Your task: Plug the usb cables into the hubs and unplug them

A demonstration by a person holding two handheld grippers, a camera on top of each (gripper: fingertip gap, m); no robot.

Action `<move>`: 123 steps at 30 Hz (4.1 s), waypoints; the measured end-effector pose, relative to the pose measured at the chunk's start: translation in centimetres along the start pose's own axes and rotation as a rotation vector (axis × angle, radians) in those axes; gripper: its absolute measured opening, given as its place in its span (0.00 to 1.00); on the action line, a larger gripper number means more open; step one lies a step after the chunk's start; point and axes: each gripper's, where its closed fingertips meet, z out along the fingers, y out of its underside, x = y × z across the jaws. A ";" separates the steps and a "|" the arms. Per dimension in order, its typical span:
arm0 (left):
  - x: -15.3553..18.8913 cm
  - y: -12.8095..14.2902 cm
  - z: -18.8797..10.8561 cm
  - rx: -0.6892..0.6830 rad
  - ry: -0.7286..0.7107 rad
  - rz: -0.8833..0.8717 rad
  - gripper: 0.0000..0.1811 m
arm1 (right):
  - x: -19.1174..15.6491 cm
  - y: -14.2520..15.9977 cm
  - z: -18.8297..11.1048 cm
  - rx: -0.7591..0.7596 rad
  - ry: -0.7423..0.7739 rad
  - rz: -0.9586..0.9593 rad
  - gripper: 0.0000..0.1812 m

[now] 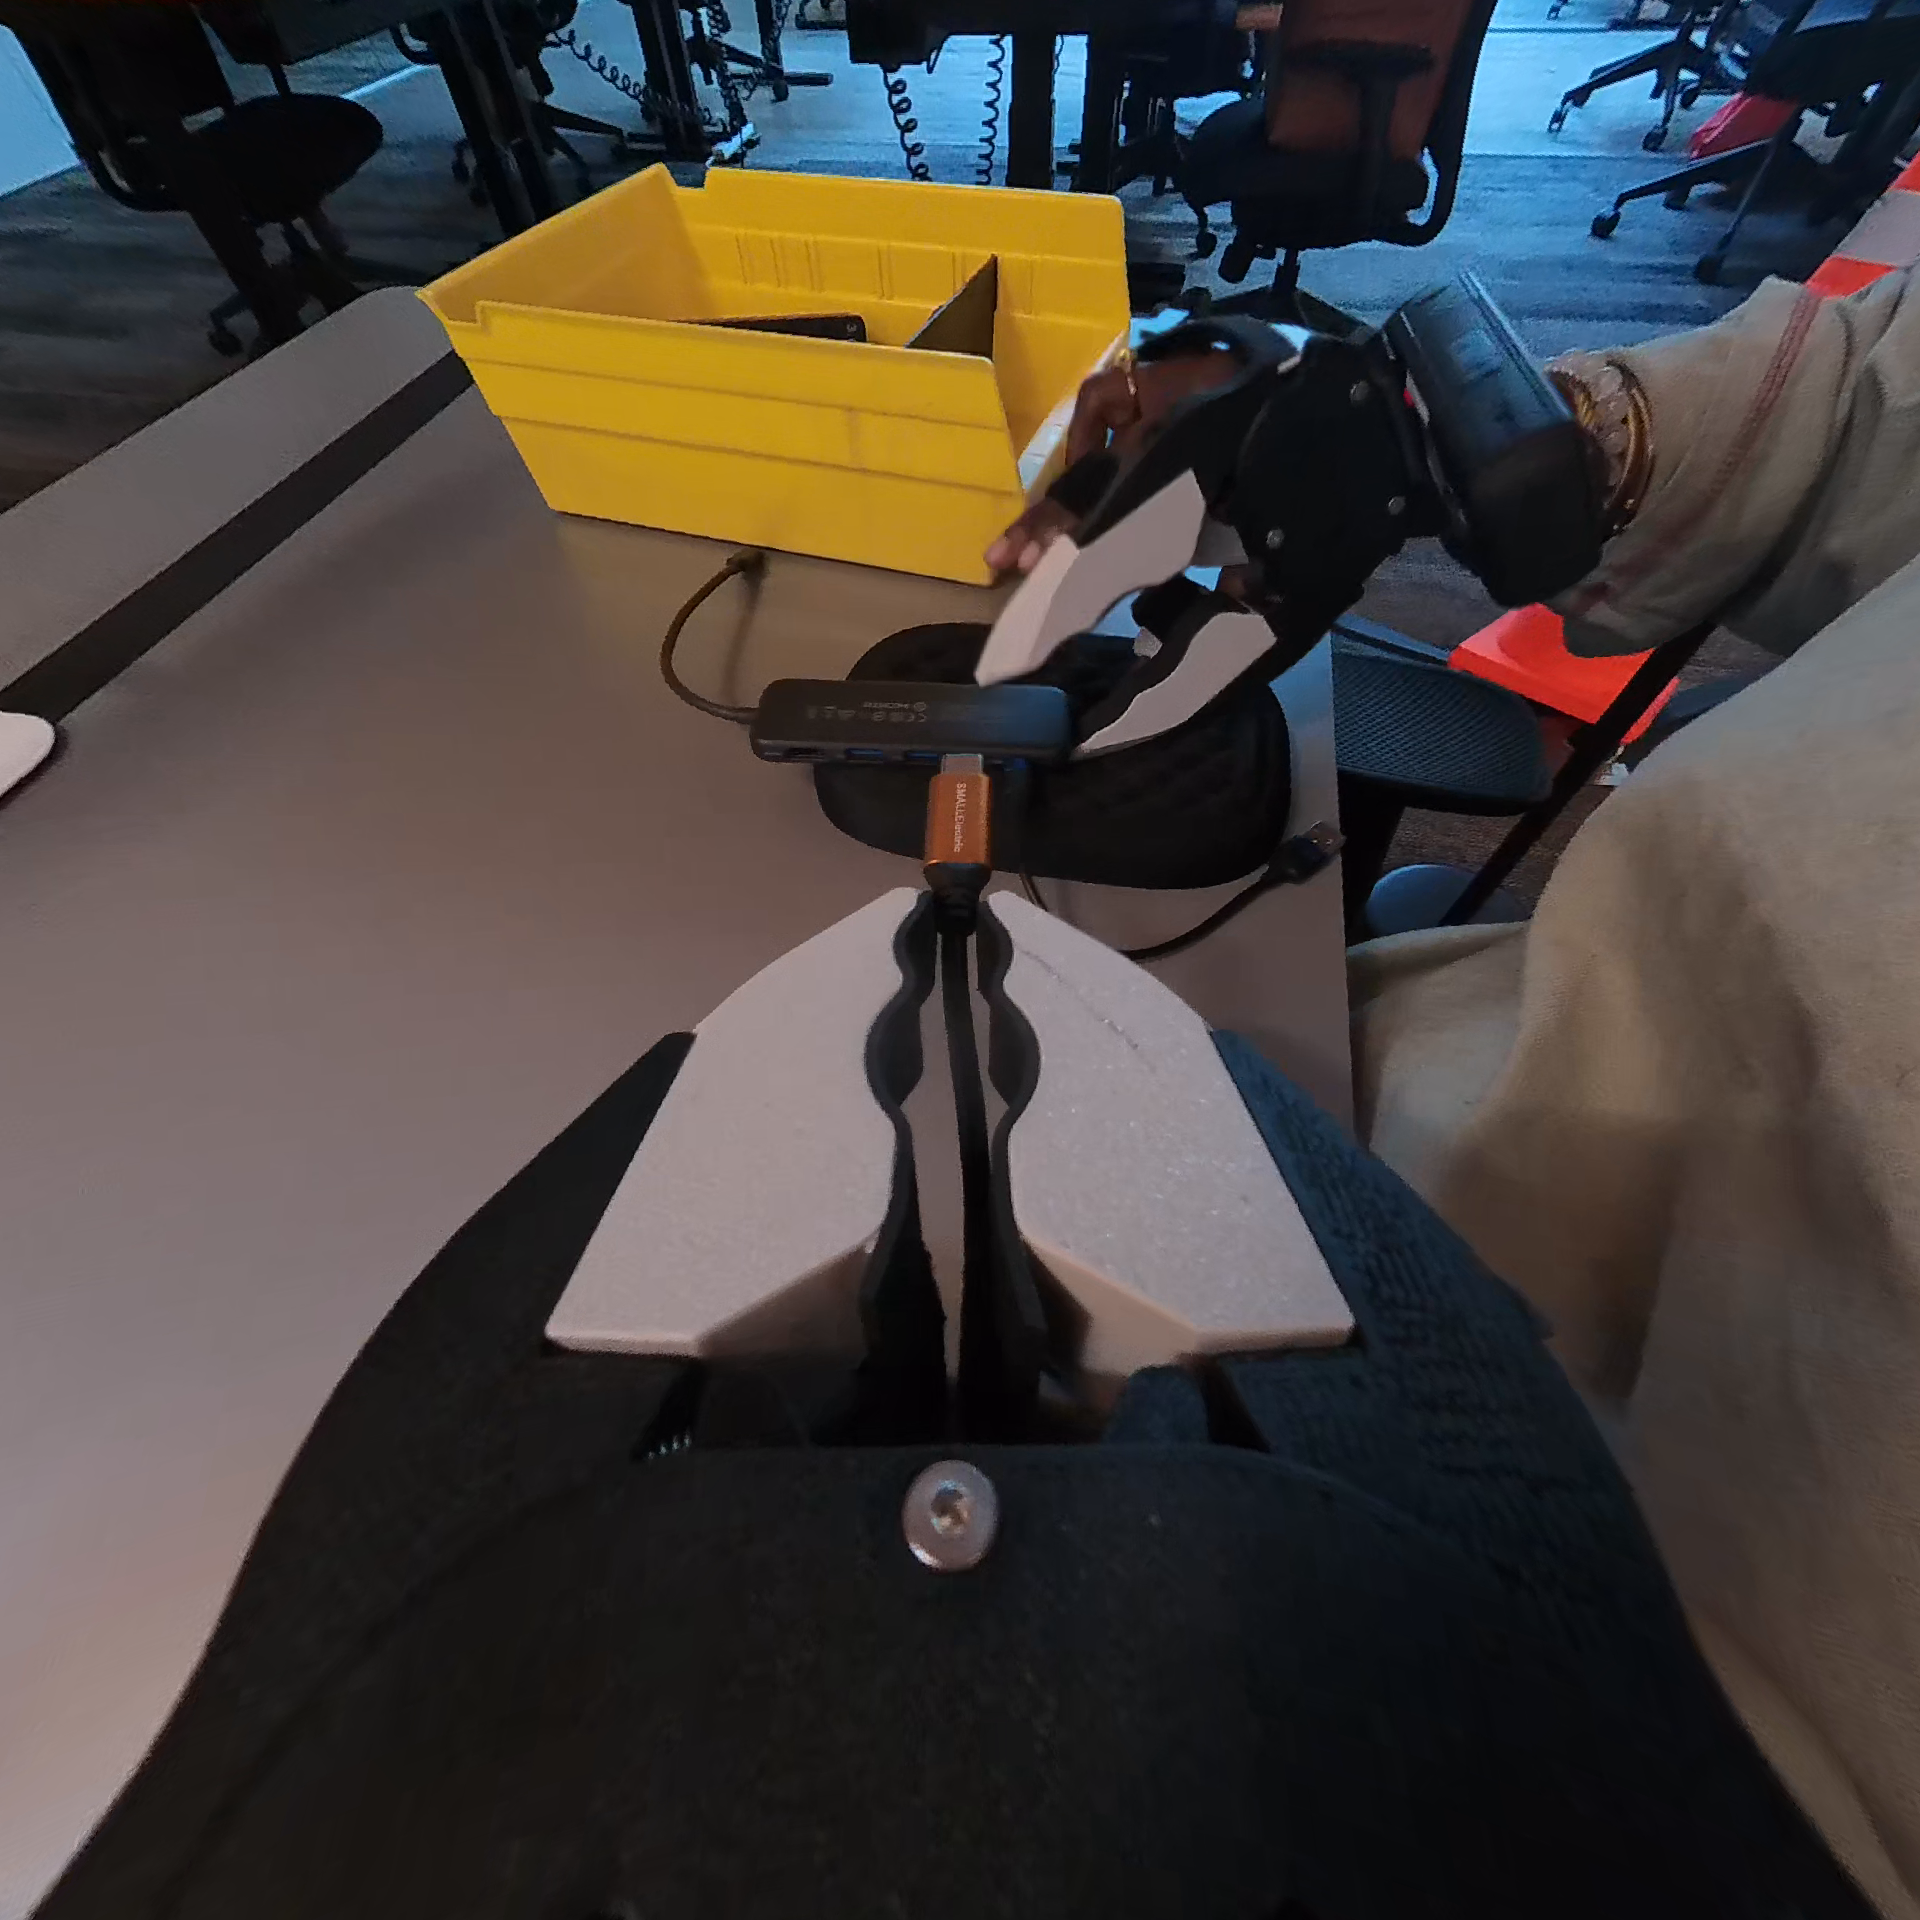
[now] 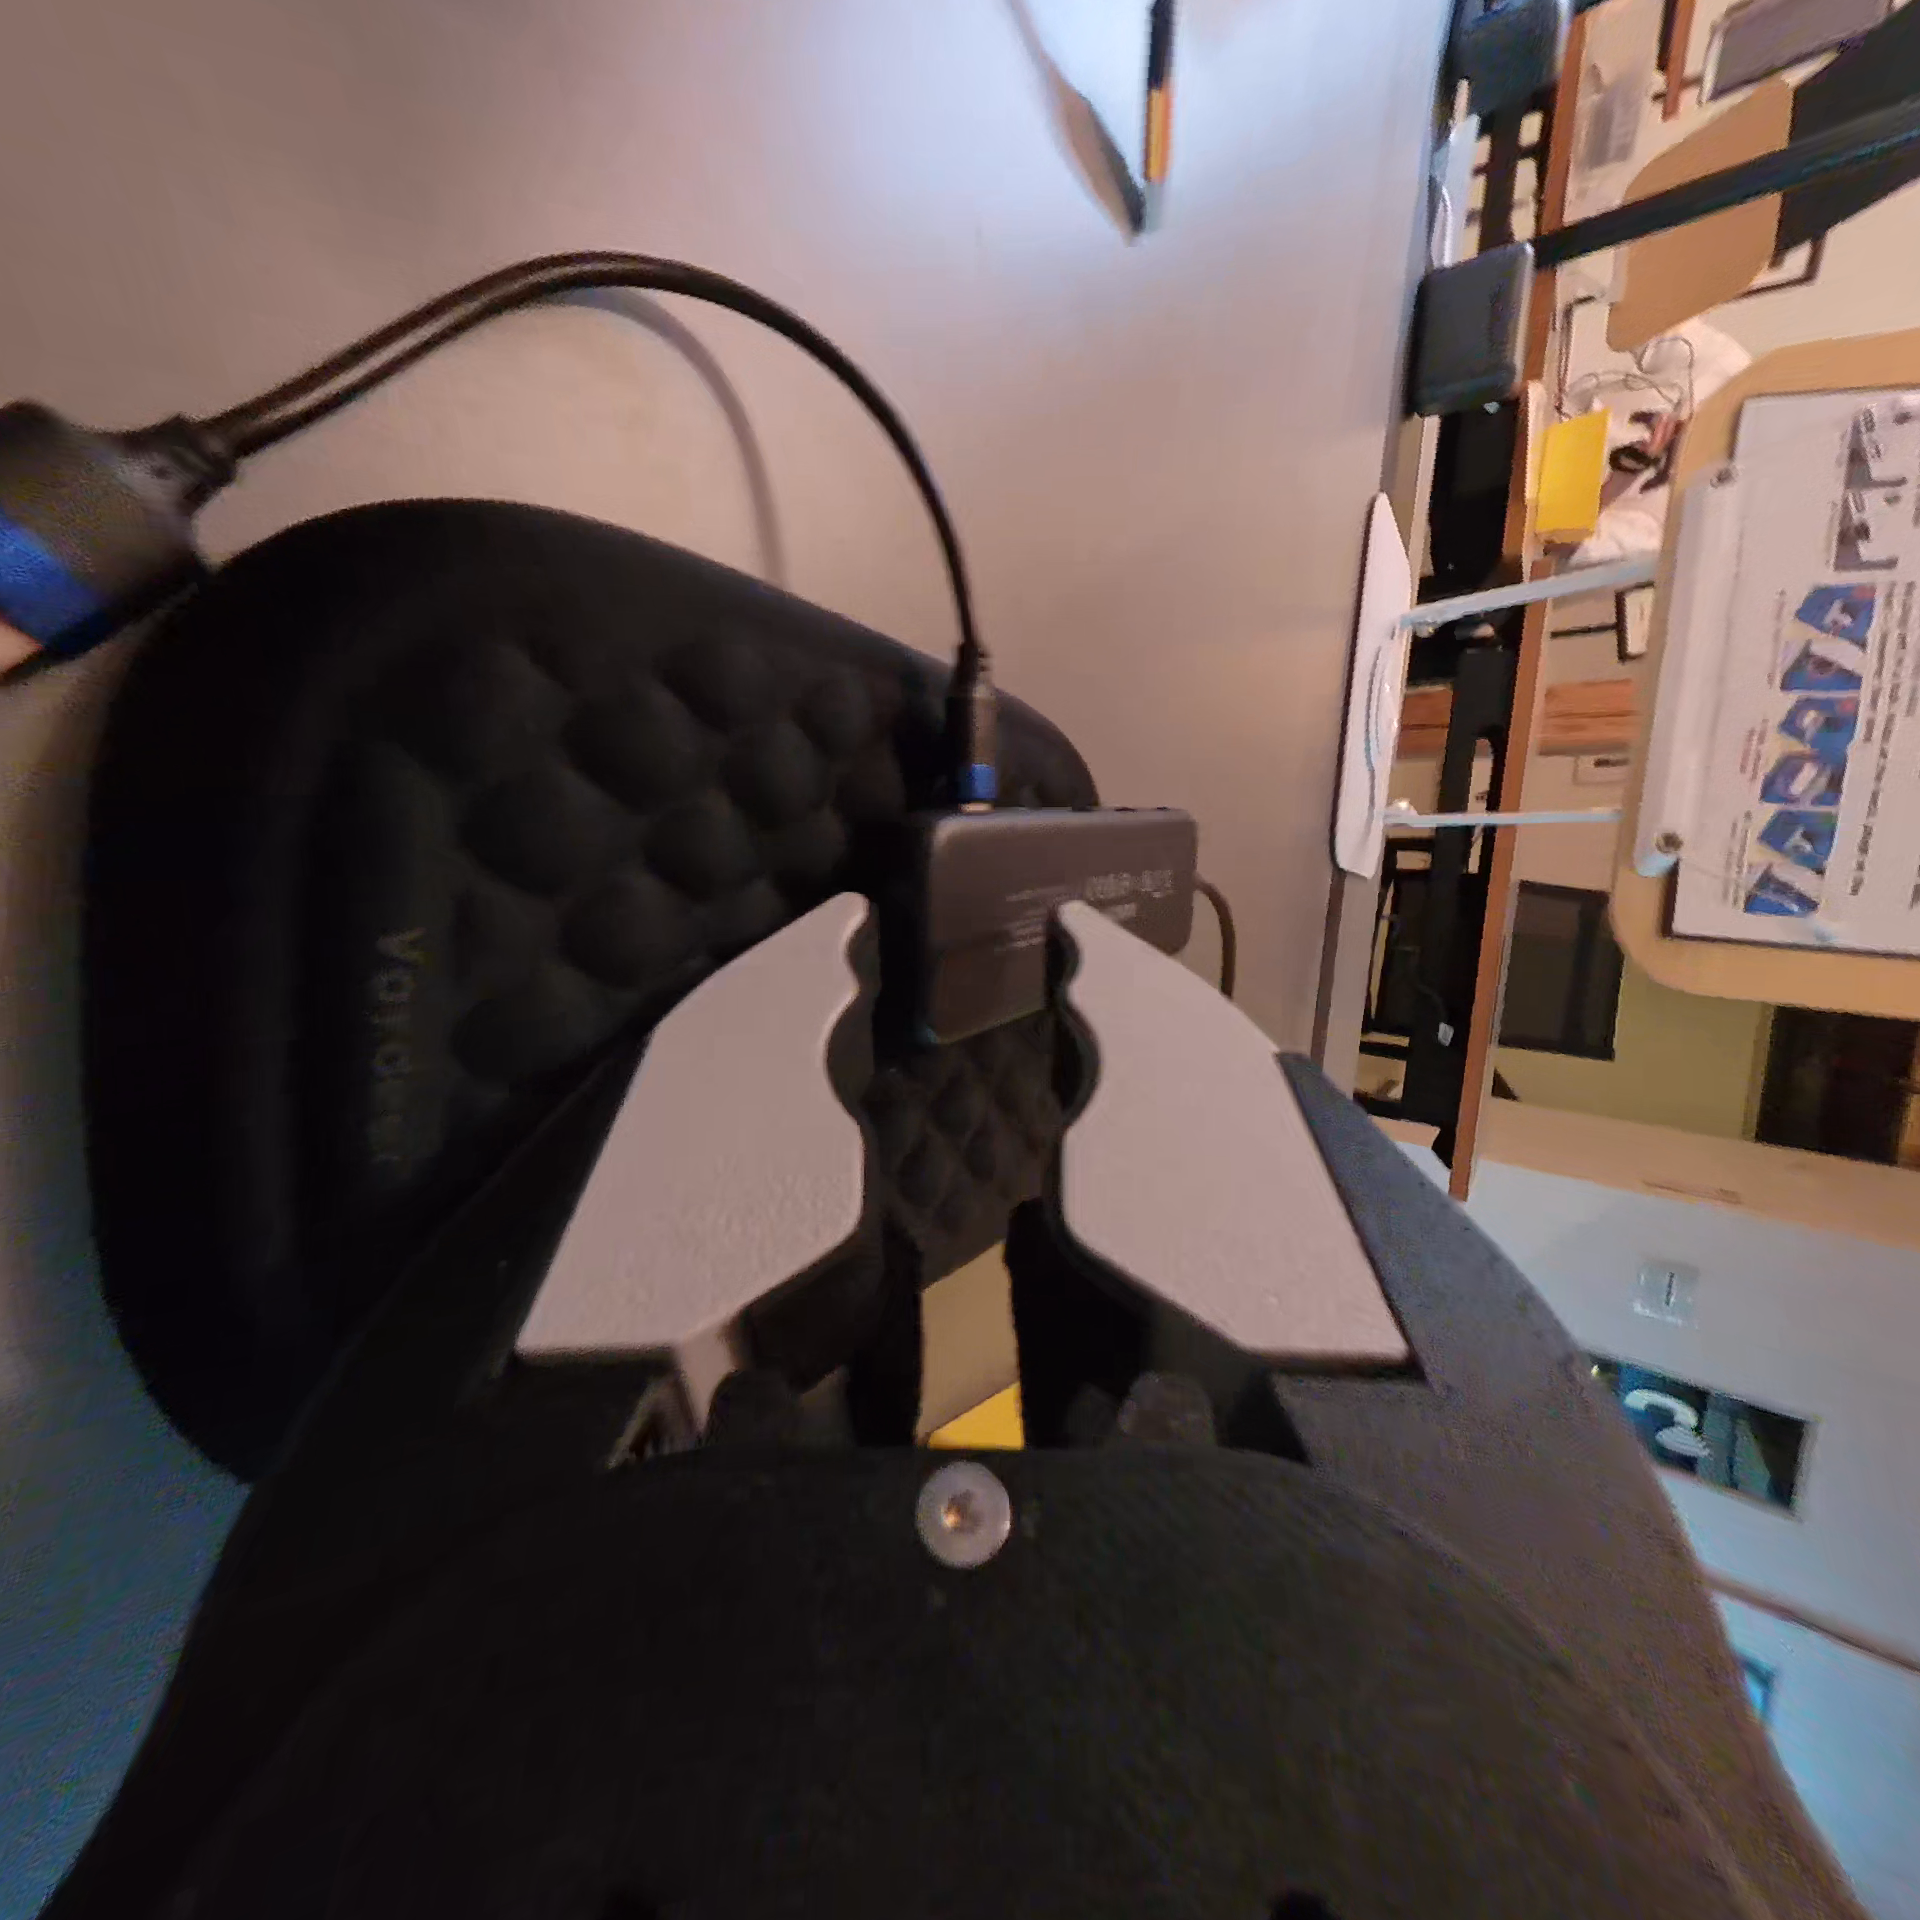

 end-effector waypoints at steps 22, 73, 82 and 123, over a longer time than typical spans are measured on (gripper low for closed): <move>-0.7 0.5 5.6 -0.062 -0.023 -0.050 0.04 | 6.1 -7.1 -3.9 0.181 0.427 -0.303 0.06; 2.8 1.8 7.0 -0.010 0.299 -0.067 0.04 | 3.2 -8.6 -1.9 0.399 0.326 -0.158 0.07; 3.5 2.9 8.4 -0.065 0.304 -0.141 0.04 | 2.9 -5.0 0.3 0.227 0.305 0.025 0.15; -6.3 -3.1 -3.8 0.661 -0.353 -0.143 0.23 | 20.8 0.2 -8.8 -0.043 0.741 0.082 0.07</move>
